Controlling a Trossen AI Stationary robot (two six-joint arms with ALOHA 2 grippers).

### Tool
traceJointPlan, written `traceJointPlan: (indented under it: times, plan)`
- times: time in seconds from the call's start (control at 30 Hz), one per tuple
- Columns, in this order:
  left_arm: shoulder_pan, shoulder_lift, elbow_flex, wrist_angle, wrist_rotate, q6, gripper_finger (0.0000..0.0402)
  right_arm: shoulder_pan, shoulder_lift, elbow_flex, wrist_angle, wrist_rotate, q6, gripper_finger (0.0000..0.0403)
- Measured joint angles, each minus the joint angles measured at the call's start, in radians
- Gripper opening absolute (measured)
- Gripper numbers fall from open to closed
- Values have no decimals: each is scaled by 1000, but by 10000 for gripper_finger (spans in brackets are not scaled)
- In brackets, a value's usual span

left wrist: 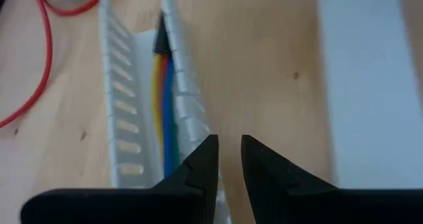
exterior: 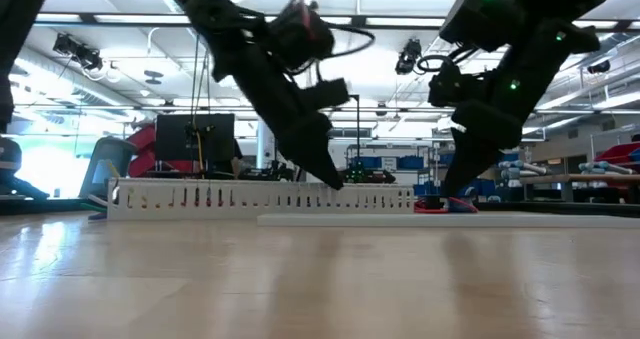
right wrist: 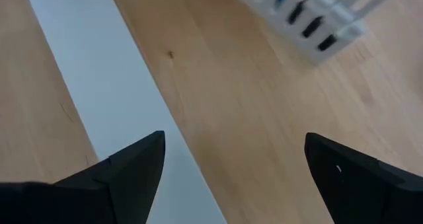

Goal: Ziptie cables
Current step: Close the white cable duct cover

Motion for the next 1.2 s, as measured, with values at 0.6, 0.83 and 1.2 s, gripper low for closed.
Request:
traceJointPlan:
  times: [0.6,0.83,1.2]
  plan:
    - [-25,20,126,-103,-62,35,8,-6,0,0,-1,-48,35,345]
    - [8,21,124,-67,-83,3,62,-6,1,0,8,-50,34,345]
    - [103,56,122,-60,-40,-107,137,-6,1,0,36,-49,-19,345]
